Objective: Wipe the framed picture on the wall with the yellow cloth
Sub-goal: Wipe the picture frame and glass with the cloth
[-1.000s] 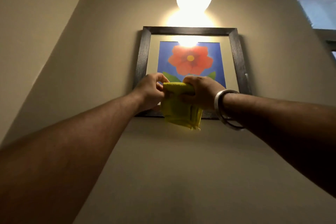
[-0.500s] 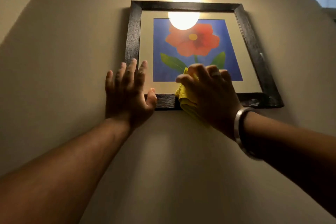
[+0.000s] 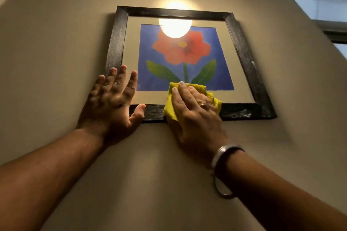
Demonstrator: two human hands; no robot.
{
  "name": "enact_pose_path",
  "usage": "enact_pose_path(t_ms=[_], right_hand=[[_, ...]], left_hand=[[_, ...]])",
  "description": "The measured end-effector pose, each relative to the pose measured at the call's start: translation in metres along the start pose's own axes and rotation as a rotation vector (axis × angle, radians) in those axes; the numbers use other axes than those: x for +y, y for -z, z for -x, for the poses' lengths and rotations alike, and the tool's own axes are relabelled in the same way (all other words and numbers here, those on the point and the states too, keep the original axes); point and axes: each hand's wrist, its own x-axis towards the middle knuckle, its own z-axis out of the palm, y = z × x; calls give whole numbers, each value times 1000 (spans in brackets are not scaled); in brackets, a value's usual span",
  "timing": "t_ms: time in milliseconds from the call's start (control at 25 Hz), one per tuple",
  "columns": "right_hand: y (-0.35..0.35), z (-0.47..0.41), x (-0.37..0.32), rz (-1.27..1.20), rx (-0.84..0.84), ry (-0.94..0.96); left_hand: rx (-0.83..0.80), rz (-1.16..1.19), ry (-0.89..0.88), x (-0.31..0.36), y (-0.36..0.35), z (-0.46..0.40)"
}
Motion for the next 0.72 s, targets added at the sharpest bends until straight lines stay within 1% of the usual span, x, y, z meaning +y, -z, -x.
enact_pose_path(t_ms=[40, 80, 120, 200, 240, 280, 320, 400, 480, 520, 560, 600, 640, 680, 720], right_hand=[[5, 10, 28, 18, 6, 45], [9, 22, 62, 50, 39, 23], [14, 35, 96, 83, 72, -62], [26, 55, 137, 98, 104, -340], [28, 56, 138, 89, 127, -434], [26, 53, 129, 71, 154, -463], [21, 46, 109, 46, 170, -426], [8, 31, 50, -60, 155, -245], [-1, 27, -5, -130, 60, -28], [0, 29, -18, -150, -7, 58], [0, 31, -17, -151, -55, 114], [1, 36, -1, -134, -46, 134], [1, 44, 23, -95, 11, 100], [2, 53, 51, -29, 78, -21], [6, 62, 78, 39, 132, -206]], left_hand=[[-9, -2, 9, 0, 1, -1], [-18, -4, 8, 1, 1, -2], [-24, -11, 5, 2, 2, -3], [-28, -26, 1, 3, 4, -3], [-26, -30, 3, 4, 5, -3], [-27, -31, -1, 6, 6, -4], [-30, -34, -4, 8, 6, -4], [-29, -36, 6, 8, 7, -4], [-28, -45, 7, 8, 7, -3], [-34, -48, 8, 8, 7, -2], [-39, -47, 14, 7, 7, -1], [-41, -42, 20, 8, 7, -1], [-44, -39, 21, 8, 7, -2], [-50, -40, 21, 8, 7, -3], [-57, -42, 24, 8, 7, -3]])
